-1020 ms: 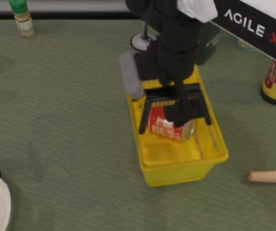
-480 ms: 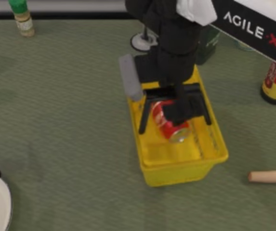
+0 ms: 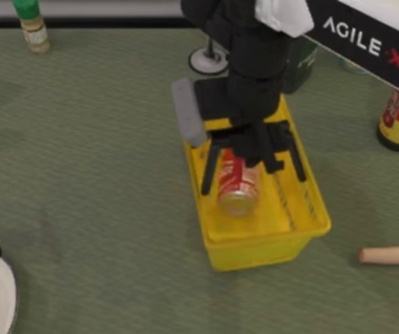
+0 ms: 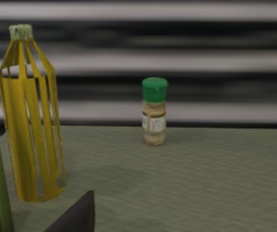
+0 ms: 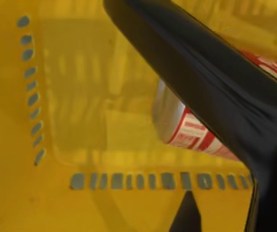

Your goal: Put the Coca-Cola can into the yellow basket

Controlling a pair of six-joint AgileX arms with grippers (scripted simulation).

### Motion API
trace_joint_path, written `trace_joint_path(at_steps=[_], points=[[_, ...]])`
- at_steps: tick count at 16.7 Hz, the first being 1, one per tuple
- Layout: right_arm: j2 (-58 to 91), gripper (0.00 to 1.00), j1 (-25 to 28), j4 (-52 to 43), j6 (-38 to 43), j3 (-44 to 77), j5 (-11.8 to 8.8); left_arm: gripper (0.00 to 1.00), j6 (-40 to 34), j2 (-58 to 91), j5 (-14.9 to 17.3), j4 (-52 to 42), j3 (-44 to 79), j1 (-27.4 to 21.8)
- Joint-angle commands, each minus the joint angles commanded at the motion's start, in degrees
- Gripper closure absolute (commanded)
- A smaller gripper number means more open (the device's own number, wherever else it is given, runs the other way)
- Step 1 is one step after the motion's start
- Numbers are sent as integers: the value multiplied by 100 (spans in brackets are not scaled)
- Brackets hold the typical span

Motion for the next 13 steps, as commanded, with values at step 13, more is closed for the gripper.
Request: trace_joint_path(at_steps=[13], points=[[0, 100, 0, 0, 0, 0, 0, 0, 0, 0, 0, 0, 0, 0]])
